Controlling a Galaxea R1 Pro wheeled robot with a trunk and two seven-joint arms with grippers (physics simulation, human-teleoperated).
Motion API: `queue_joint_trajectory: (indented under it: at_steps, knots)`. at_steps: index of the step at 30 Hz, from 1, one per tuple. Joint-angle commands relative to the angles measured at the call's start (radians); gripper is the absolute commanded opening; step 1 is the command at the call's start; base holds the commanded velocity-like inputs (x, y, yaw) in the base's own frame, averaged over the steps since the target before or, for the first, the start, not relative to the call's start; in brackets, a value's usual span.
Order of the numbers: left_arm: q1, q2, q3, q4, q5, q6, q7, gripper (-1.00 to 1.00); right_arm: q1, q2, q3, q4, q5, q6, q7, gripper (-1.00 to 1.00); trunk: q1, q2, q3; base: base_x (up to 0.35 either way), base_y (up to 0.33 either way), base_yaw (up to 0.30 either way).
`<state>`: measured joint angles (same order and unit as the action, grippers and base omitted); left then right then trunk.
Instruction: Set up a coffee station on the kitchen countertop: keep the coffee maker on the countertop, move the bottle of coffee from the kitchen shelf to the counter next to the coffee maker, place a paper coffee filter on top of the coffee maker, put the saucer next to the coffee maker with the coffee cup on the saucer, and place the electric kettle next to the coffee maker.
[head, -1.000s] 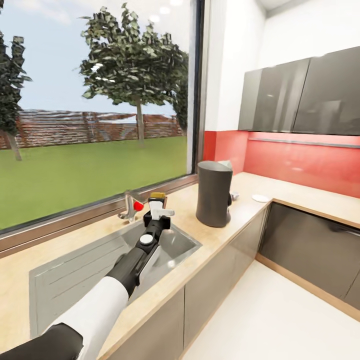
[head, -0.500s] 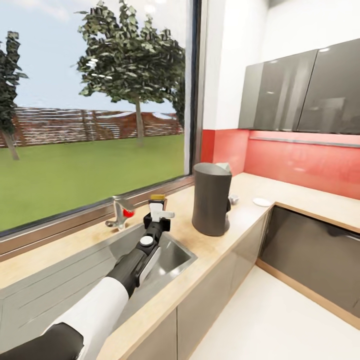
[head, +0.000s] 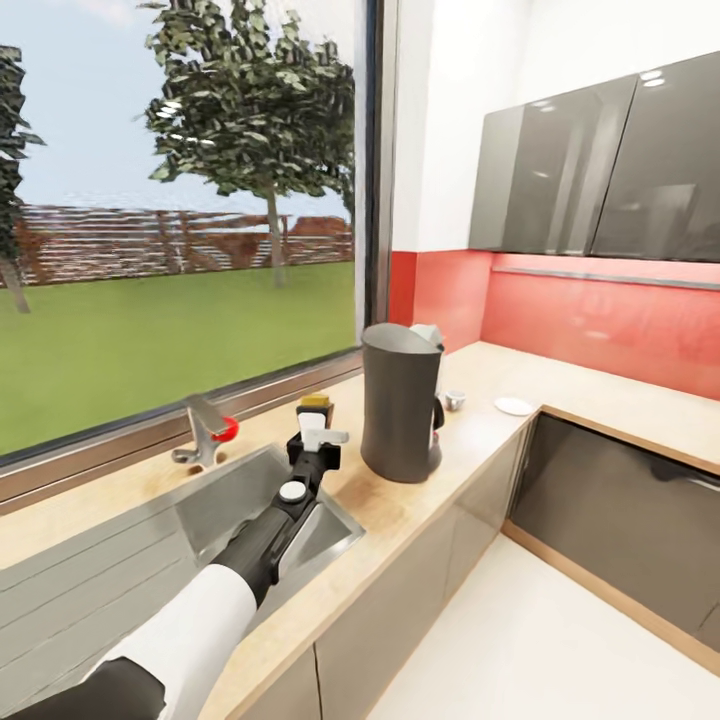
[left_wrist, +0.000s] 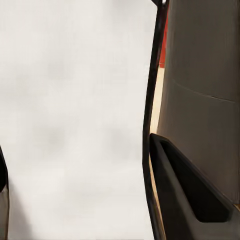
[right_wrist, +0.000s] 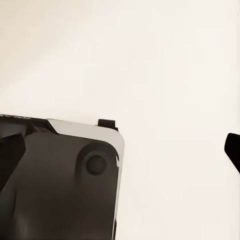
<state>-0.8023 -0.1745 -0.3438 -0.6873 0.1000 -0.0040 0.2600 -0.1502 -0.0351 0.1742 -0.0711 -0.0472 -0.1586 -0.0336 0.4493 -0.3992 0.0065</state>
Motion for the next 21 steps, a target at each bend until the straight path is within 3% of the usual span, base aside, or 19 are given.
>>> queue_joint_trajectory:
  at_steps: [1,6,9,13,16,21]
  knots:
    - [0.0,0.0,-0.003,0.0,0.008,-0.014,0.007,-1.0,0.0,0.0,0.008,0.001,-0.005,-0.002,-0.003,1.0,0.001,-0.001,-0.002,0.235,-0.191,0.0]
    - [0.025,0.003,0.002,0.002,0.006,-0.051,0.01,-1.0,0.0,0.0,0.008,0.001,-0.005,-0.002,-0.003,1.0,0.001,-0.001,-0.008,0.142,-0.065,0.0]
    - [0.044,0.007,0.003,0.007,0.003,-0.124,0.012,-1.0,0.0,0.0,0.008,0.001,-0.005,-0.002,-0.003,1.0,0.001,-0.001,-0.009,0.012,-0.005,0.0]
    - [0.054,0.012,0.004,0.073,0.003,-0.175,0.013,-1.0,0.0,0.0,0.011,0.001,-0.004,-0.002,-0.002,1.0,0.001,-0.001,-0.009,0.022,-0.001,0.0]
    - [0.054,0.012,0.006,0.076,0.003,-0.176,0.013,-1.0,0.0,0.0,0.011,0.001,-0.003,-0.002,-0.002,1.0,0.001,-0.001,-0.009,0.256,0.0,0.0]
    - [0.083,0.023,0.008,0.093,0.004,-0.171,0.016,-1.0,-0.002,0.028,0.012,0.001,-0.003,-0.002,-0.002,1.0,0.001,-0.001,-0.009,0.0,0.0,0.0]
